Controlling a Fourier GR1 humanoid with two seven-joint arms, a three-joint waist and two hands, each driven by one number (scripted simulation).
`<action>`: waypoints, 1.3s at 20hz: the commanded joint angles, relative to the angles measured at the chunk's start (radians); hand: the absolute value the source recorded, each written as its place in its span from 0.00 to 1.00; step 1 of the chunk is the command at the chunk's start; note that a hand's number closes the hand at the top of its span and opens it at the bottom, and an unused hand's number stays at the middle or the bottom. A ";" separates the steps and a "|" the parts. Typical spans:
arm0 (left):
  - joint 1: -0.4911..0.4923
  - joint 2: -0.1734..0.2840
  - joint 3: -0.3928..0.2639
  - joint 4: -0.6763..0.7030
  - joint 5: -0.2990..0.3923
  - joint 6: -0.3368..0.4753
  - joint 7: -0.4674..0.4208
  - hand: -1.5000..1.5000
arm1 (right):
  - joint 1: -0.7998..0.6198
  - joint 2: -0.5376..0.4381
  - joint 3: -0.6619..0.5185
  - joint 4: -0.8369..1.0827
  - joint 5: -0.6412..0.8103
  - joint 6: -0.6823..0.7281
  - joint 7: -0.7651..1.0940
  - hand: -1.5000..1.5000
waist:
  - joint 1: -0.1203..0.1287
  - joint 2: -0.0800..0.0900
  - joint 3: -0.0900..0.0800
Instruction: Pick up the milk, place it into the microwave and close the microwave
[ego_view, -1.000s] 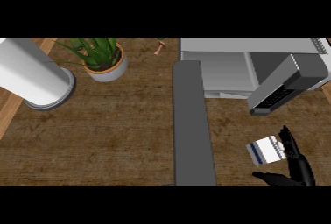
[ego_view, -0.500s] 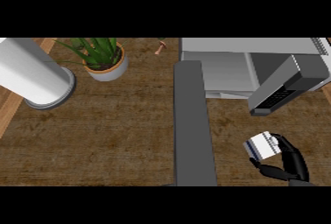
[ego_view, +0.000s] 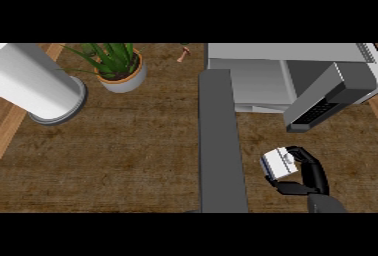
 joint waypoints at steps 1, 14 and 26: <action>-0.015 0.049 0.032 -0.047 0.070 0.037 0.035 0.00 | -0.062 0.083 -0.002 0.013 -0.003 -0.061 -0.077 1.00 | 0.001 0.002 0.004; 0.048 -0.029 0.030 -0.071 0.068 -0.026 0.061 0.00 | -0.176 0.114 0.040 -0.003 0.033 -0.130 -0.044 1.00 | -0.001 0.000 0.002; -0.050 -0.004 0.045 -0.004 0.038 -0.017 0.085 0.00 | -0.432 0.013 -0.001 0.084 0.018 -0.159 0.173 1.00 | 0.020 0.011 0.003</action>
